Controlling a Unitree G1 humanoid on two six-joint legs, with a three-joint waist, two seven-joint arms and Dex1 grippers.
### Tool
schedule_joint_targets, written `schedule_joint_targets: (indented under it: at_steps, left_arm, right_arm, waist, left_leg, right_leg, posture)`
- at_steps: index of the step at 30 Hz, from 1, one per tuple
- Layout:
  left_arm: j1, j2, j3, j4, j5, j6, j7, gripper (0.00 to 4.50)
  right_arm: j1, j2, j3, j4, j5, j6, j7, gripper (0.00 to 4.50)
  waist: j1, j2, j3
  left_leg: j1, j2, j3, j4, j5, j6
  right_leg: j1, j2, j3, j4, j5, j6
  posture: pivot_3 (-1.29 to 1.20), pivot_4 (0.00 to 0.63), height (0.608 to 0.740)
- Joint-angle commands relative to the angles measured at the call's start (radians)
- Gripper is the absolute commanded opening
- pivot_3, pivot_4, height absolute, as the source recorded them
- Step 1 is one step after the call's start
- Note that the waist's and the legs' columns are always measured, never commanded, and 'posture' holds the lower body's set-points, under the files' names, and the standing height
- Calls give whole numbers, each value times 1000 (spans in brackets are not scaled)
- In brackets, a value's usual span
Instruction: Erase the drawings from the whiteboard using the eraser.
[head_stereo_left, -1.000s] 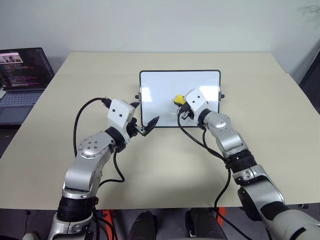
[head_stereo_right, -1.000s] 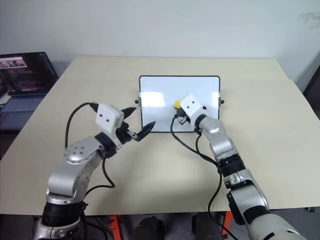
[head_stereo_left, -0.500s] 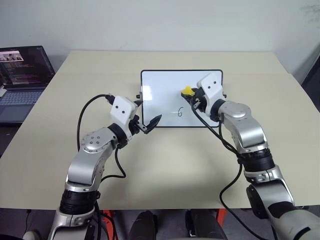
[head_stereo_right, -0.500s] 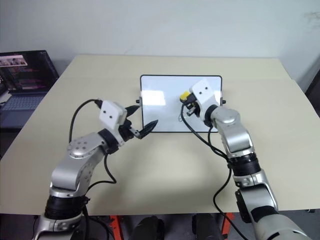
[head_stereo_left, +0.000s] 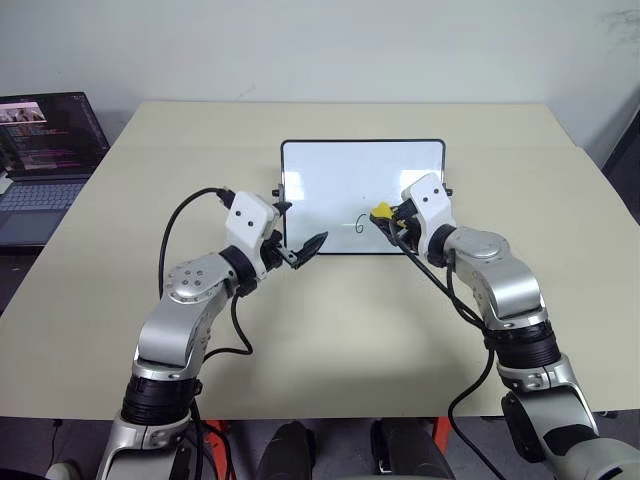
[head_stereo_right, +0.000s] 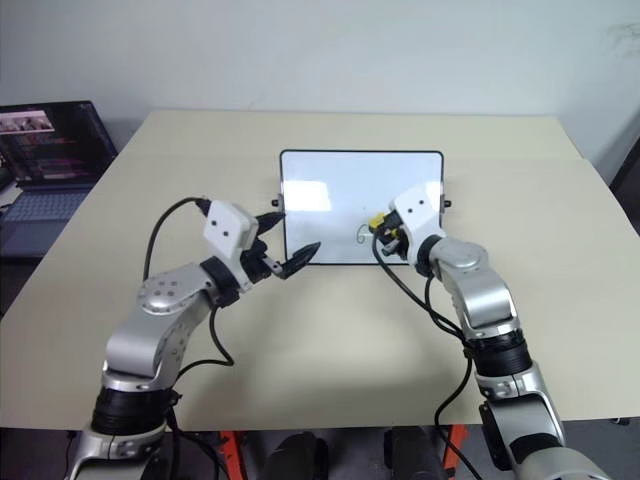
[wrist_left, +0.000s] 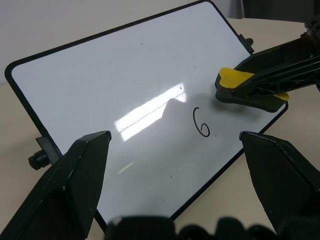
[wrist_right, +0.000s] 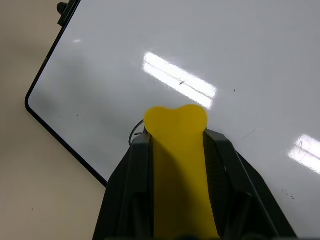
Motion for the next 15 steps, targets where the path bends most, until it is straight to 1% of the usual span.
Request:
schedule_joint_targets:
  at_steps: [1, 11, 15]
  left_arm:
    - [-19, 7, -1, -16, -9, -16, -9, 4500]
    - [-17, 3, -2, -22, -9, -13, -12, 4500]
    - [-10, 2, -4, -28, -10, -12, -11, 4500]
  right_arm:
    - [-2, -6, -1, -35, 7, -6, -8, 1102]
    - [-4, -5, 3, -37, 7, -13, -18, 1102]
    - [-39, 13, -8, -1, -16, -87, -63, 1102]
  waist:
    - [0, 0, 0]
    - [0, 0, 0]
    - [0, 0, 0]
  left_leg:
    - [0, 0, 0, 0, 0, 0]
    - [0, 0, 0, 0, 0, 0]
    - [0, 0, 0, 0, 0, 0]
  right_leg:
    - [0, 0, 0, 0, 0, 0]
    - [0, 0, 0, 0, 0, 0]
    - [0, 0, 0, 0, 0, 0]
  posture:
    - [0, 150, 740]
    - [0, 150, 740]
    - [0, 150, 740]
